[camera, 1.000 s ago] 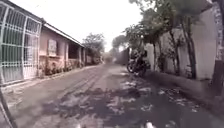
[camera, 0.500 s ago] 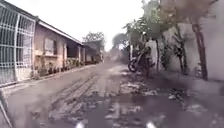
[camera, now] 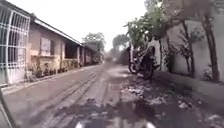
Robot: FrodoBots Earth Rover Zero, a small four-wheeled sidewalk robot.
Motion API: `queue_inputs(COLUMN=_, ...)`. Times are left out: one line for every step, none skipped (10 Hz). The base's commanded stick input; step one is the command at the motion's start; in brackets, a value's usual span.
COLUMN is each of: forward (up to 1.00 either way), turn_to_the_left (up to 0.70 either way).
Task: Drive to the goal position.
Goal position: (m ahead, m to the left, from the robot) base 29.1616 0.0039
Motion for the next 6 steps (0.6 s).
queue_inputs(forward=0.70, turn_to_the_left=0.01)
queue_inputs(forward=0.70, turn_to_the_left=0.01)
queue_inputs(forward=0.70, turn_to_the_left=0.11)
queue_inputs(forward=0.70, turn_to_the_left=0.14)
queue_inputs(forward=0.70, turn_to_the_left=0.14)
queue_inputs(forward=0.70, turn_to_the_left=0.11)
